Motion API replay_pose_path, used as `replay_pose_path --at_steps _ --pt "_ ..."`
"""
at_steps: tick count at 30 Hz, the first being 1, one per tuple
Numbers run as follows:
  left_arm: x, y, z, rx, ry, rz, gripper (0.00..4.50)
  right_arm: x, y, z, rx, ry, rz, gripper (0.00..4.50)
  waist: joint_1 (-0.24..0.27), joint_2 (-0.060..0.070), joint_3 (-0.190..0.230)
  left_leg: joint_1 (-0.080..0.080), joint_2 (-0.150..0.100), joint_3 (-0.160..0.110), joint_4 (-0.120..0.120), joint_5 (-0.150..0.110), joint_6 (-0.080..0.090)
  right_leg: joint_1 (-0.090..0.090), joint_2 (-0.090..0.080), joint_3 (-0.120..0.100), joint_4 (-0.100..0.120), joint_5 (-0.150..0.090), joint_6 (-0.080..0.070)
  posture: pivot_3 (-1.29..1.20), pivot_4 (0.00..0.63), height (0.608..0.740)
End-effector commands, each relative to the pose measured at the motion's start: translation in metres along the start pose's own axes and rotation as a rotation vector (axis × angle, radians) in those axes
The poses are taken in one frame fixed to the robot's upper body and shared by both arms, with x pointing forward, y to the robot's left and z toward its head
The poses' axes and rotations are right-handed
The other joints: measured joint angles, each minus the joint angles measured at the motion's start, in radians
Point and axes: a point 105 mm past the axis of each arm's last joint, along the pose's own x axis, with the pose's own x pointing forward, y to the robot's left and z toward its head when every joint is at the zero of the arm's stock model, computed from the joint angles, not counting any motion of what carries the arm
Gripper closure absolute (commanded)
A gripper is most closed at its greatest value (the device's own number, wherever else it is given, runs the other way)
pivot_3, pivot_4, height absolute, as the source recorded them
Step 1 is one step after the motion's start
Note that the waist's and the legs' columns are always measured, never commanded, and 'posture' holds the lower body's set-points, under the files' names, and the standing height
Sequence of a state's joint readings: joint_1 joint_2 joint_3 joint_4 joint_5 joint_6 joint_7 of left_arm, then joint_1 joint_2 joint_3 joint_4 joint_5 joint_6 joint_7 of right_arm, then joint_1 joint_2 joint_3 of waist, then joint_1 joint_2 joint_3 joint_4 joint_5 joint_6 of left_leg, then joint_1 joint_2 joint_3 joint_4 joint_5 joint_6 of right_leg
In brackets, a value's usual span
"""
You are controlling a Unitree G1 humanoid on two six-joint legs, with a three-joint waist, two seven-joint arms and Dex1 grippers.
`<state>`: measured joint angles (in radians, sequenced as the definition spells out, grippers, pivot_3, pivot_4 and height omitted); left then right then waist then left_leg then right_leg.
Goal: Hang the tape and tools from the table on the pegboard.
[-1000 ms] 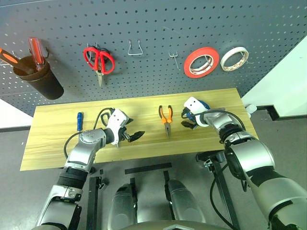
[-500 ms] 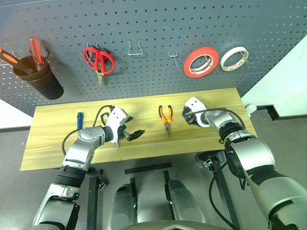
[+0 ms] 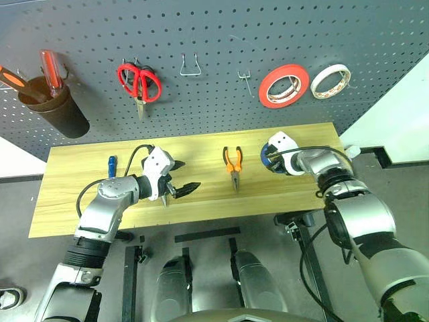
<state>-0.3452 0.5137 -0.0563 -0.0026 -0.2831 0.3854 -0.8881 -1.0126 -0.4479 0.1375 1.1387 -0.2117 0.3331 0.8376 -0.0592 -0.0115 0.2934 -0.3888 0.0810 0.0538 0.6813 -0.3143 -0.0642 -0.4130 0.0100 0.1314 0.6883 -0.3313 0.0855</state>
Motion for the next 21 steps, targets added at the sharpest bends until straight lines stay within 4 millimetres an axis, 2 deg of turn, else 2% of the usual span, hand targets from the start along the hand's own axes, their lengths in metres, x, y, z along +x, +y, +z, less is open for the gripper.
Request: replay_pose_path --at_steps 1,3,6,11,18,21 --pt "-0.015 -0.004 0.013 0.004 -0.066 -0.010 0.00 -0.025 0.005 0.014 -0.025 -0.096 0.054 3.84 0.000 0.000 -0.001 -0.002 0.000 -0.001 0.000 0.000 0.000 -0.002 0.000 -0.001 0.000 0.000 0.000 0.04 0.228 0.740" --pt "-0.019 -0.001 0.014 0.007 -0.079 0.007 0.00 -0.044 0.016 0.022 -0.036 -0.161 0.073 3.84 0.002 0.000 -0.002 -0.005 0.000 0.000 0.000 0.000 0.000 -0.006 -0.002 -0.003 0.000 0.000 0.000 0.02 0.208 0.740" --pt "-0.025 0.002 0.014 0.010 -0.084 0.015 0.00 -0.070 0.039 0.030 -0.075 -0.231 0.114 3.84 -0.001 0.000 -0.007 -0.019 0.000 -0.002 0.002 0.001 -0.001 -0.019 -0.003 -0.007 0.004 0.000 0.000 0.00 0.188 0.740" --pt "-0.033 0.008 0.023 0.027 -0.140 0.029 0.00 -0.114 0.068 0.055 -0.169 -0.391 0.154 3.84 -0.011 -0.003 -0.027 -0.020 -0.003 -0.003 0.003 0.001 -0.002 -0.022 -0.004 -0.007 0.006 0.000 0.000 -0.03 0.151 0.740" --pt "-0.037 0.008 0.031 0.046 -0.169 0.004 0.00 -0.154 0.081 0.083 -0.232 -0.555 0.133 3.84 -0.012 -0.008 -0.069 -0.020 -0.006 -0.003 0.003 0.001 -0.003 -0.020 -0.003 -0.008 0.005 0.000 0.000 -0.05 0.119 0.740" --pt "-0.036 0.011 0.030 0.053 -0.167 0.009 0.00 -0.163 0.085 0.093 -0.269 -0.610 0.127 3.84 -0.012 -0.009 -0.083 -0.020 -0.008 -0.004 0.003 0.001 -0.002 -0.020 -0.004 -0.008 0.005 0.000 0.000 -0.06 0.111 0.740"
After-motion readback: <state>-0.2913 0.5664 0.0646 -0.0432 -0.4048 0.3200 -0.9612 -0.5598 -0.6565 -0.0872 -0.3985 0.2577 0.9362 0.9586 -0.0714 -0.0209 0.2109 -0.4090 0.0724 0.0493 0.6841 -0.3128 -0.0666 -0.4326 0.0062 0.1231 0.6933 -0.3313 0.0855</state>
